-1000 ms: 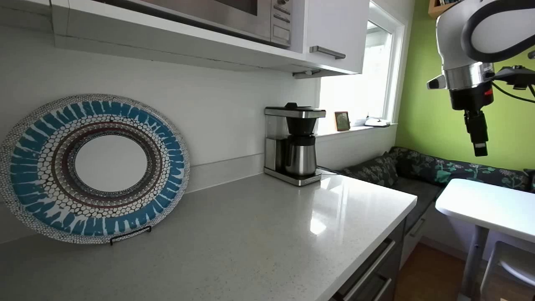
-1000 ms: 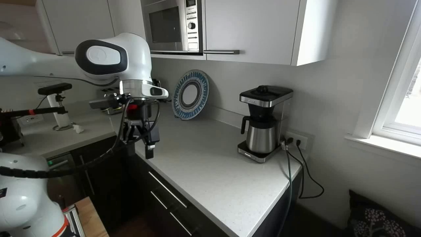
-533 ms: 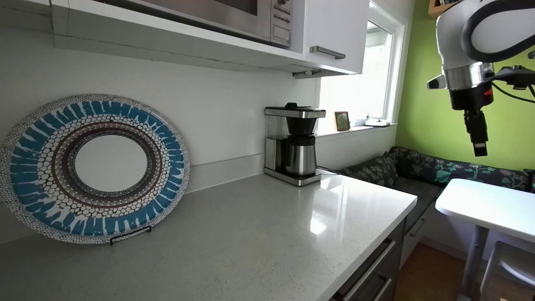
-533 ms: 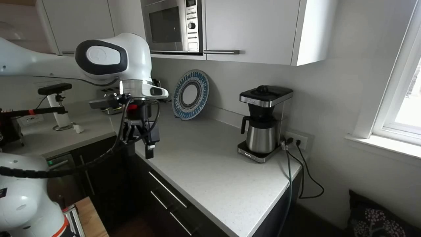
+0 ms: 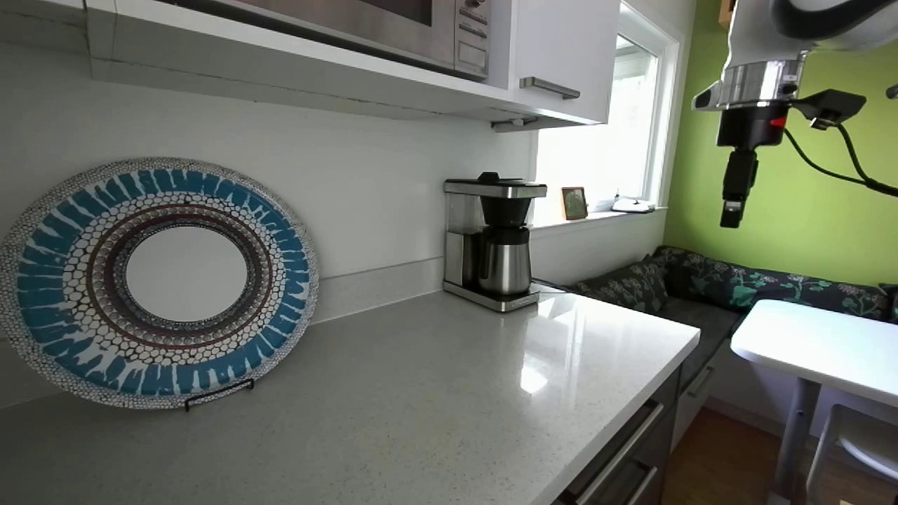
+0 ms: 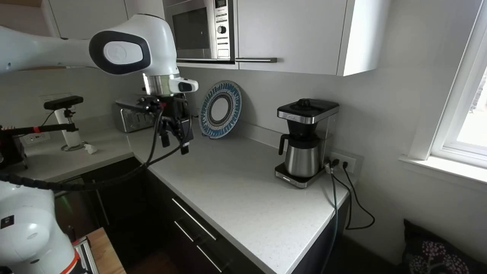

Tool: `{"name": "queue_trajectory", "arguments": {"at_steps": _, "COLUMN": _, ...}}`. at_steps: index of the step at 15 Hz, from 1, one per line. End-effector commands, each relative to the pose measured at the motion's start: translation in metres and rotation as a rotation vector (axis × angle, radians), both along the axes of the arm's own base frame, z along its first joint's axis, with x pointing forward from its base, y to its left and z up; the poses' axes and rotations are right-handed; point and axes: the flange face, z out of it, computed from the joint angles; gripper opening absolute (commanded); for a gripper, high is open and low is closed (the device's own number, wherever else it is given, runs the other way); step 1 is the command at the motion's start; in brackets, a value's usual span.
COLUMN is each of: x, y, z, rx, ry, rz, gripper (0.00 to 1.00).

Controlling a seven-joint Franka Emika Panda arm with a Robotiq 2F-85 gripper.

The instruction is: Open the upper cabinet door on the right

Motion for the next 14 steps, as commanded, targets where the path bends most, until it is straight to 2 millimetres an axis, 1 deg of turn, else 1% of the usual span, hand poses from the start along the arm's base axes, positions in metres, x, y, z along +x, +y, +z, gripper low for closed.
{"name": "queue_trajectory", "arguments": {"at_steps": 1, "x": 0.023, "y": 0.007, "z": 0.028, "rx": 0.12, "ry": -0.126, "rz": -0.104, "gripper": 1.0}}
{"name": "queue_trajectory", "arguments": {"at_steps": 4, "x": 0.04, "y": 0.005, "z": 0.049, "rx": 0.184, "ry": -0.227, "rz": -0.224, "gripper": 1.0}}
{"name": "queue_trajectory", "arguments": {"at_steps": 6, "x": 0.05, "y": 0.004, "z": 0.057, "rx": 0.231, "ry": -0.278, "rz": -0.31, "gripper": 1.0}}
{"name": "queue_trajectory", "arguments": {"at_steps": 8, "x": 0.059, "y": 0.005, "z": 0.061, "rx": 0.258, "ry": -0.311, "rz": -0.375, "gripper": 1.0}}
{"name": "queue_trajectory", "arguments": {"at_steps": 9, "x": 0.048, "y": 0.005, "z": 0.059, "rx": 0.223, "ry": -0.293, "rz": -0.309, "gripper": 1.0}}
{"name": "queue_trajectory", "arguments": {"at_steps": 11, "x": 0.055, "y": 0.005, "z": 0.06, "rx": 0.237, "ry": -0.308, "rz": -0.342, "gripper": 1.0}}
{"name": "queue_trajectory", "arguments": {"at_steps": 14, "x": 0.057, "y": 0.005, "z": 0.06, "rx": 0.24, "ry": -0.305, "rz": -0.352, "gripper": 1.0}}
